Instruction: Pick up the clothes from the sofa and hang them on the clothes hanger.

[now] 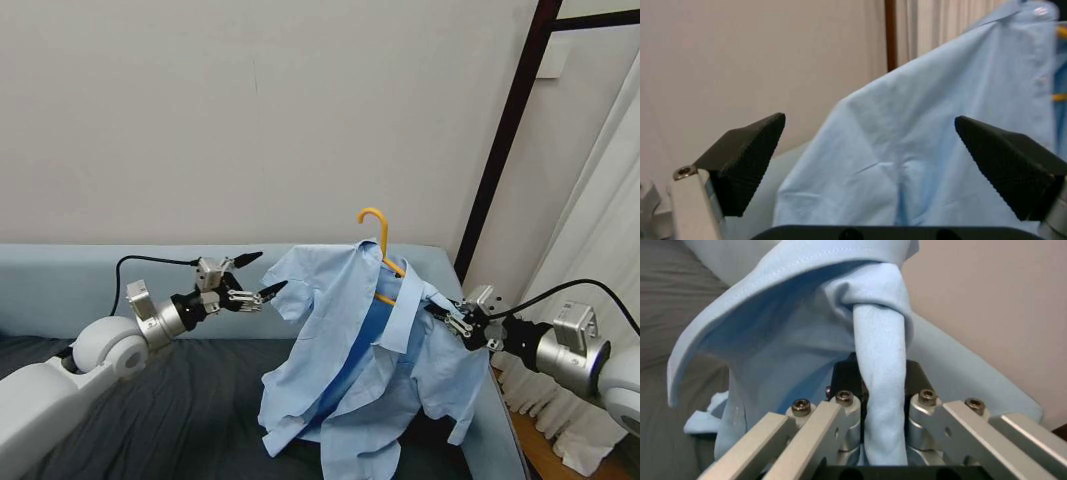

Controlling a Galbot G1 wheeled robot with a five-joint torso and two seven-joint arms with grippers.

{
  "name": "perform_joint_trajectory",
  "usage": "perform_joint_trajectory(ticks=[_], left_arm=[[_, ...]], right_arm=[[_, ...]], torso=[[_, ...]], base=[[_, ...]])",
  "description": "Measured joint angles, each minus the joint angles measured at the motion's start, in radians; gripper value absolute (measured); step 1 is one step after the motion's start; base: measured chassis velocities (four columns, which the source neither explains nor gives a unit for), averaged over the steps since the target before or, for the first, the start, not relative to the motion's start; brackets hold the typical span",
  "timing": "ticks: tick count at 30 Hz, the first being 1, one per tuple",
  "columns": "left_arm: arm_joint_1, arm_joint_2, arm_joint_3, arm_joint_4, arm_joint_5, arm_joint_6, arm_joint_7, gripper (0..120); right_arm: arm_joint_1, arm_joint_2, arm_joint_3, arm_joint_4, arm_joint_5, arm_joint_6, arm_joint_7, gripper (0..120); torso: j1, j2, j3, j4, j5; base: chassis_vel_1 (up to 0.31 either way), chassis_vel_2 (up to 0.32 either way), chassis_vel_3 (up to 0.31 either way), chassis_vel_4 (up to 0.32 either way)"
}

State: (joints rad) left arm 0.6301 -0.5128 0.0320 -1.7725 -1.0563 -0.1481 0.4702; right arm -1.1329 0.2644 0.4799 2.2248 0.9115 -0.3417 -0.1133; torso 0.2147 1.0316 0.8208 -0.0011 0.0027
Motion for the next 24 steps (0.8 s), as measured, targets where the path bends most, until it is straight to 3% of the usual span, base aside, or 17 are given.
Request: perform_joint_trajectory(ticks=[2, 8, 13, 24], left_arm=[[-0.001, -0.008, -0.018, 0.086, -0.003, -0.014, 0.03, 100], [-0.042, -0.021, -0.013, 0.199, -0.003, -0.028, 0.095, 100], [-0.118, -0.031, 0.006, 0.37, 0.023, -0.039, 0.23, 100], [-0.282, -0.051, 0.111, 0.496, 0.099, -0.053, 0.372, 100]], right_arm=[[-0.003, 0.008, 0.003, 0.005, 0.005, -0.001, 0.0, 7], [-0.005, 0.013, 0.004, 0.011, 0.012, 0.012, -0.007, 7], [0.003, 0.016, -0.001, 0.005, 0.015, 0.078, -0.054, 7], [0.0, 0.01, -0.002, 0.009, -0.01, 0.101, -0.105, 7]], torso=[[0.0, 0.0, 0.0, -0.0001, 0.0], [0.0, 0.0, 0.0, -0.0003, -0.0002], [0.0, 0.0, 0.0, -0.0002, -0.0001], [0.0, 0.0, 0.0, -0.0003, 0.0]], base=[[0.0, 0.0, 0.0, 0.0], [0.0, 0.0, 0.0, 0.0], [0.0, 0.0, 0.0, 0.0], [0.0, 0.0, 0.0, 0.0]])
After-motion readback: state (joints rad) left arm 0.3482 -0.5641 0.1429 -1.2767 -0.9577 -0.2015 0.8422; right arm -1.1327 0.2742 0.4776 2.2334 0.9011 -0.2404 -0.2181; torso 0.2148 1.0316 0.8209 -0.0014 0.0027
